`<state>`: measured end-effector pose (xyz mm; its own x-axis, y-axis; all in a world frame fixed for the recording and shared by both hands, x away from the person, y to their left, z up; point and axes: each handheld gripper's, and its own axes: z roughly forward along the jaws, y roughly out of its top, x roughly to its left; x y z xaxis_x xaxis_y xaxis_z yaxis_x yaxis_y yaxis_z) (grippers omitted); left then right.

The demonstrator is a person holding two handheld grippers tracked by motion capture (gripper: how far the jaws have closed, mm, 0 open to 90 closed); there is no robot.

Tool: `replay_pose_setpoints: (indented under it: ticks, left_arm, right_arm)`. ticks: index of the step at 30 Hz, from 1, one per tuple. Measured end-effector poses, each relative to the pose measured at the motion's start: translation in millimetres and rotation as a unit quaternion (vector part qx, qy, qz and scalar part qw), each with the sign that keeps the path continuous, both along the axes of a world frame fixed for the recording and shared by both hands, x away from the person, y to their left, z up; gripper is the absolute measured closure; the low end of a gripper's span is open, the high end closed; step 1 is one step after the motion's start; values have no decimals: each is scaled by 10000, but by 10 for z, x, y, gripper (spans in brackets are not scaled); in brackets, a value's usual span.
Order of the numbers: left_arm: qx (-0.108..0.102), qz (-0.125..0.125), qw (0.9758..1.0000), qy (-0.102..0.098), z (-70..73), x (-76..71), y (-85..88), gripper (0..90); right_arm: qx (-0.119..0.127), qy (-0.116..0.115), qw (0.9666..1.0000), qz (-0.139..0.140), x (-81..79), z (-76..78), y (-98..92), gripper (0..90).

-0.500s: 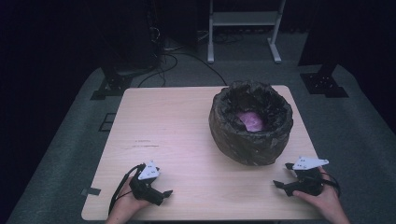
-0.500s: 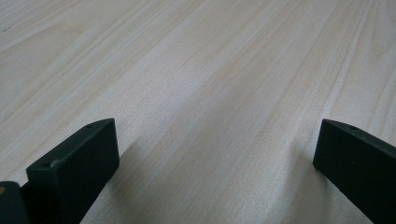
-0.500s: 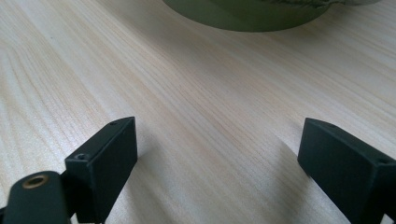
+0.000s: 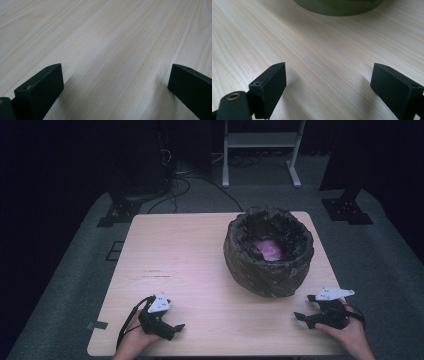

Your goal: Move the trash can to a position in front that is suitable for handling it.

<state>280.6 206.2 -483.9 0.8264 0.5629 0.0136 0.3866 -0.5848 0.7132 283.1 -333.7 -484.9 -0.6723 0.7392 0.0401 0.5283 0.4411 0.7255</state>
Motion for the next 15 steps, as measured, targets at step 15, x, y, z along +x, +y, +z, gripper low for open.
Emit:
replay_pose_setpoints:
  ticks: [15]
  left_arm:
    - [1, -6, 10000, -2, 0, -1, 2, 0]
  right_arm:
    - [137, -9, 9998, -126, -43, 141, -27, 128]
